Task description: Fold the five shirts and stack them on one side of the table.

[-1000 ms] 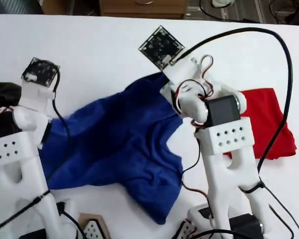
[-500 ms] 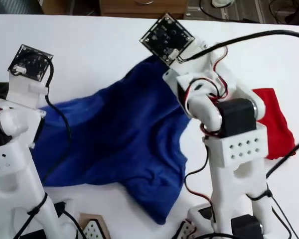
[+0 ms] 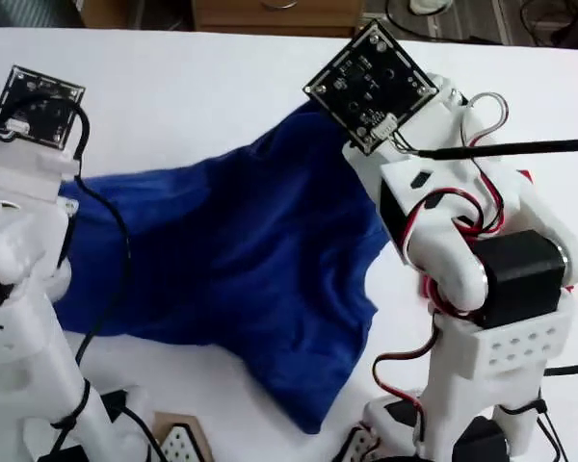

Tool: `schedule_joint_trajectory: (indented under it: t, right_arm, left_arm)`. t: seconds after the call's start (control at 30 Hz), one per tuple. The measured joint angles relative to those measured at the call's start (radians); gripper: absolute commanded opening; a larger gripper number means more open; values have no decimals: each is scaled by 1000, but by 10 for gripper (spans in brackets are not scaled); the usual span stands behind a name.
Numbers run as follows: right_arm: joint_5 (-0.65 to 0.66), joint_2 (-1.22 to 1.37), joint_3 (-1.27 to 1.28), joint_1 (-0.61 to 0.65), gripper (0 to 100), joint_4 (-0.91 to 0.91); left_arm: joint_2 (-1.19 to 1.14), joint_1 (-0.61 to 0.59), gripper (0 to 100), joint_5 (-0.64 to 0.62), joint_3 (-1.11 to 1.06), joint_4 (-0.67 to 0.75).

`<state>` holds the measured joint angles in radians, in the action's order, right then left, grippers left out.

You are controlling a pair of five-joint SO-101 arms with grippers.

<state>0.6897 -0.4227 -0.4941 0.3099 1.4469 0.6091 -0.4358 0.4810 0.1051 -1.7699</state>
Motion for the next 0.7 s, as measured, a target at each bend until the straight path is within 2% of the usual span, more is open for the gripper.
schedule_joint_trajectory:
  t: [0.27,0.6,0.7]
  right_arm:
    - [75,2,-51,0,21,0]
    - [86,0,-284,-9,21,0]
    - [143,-3,-353,-9,21,0]
  left_arm:
    - [23,0,25,0,9,0]
    - [261,0,25,0,9,0]
    - [321,0,25,0,9,0]
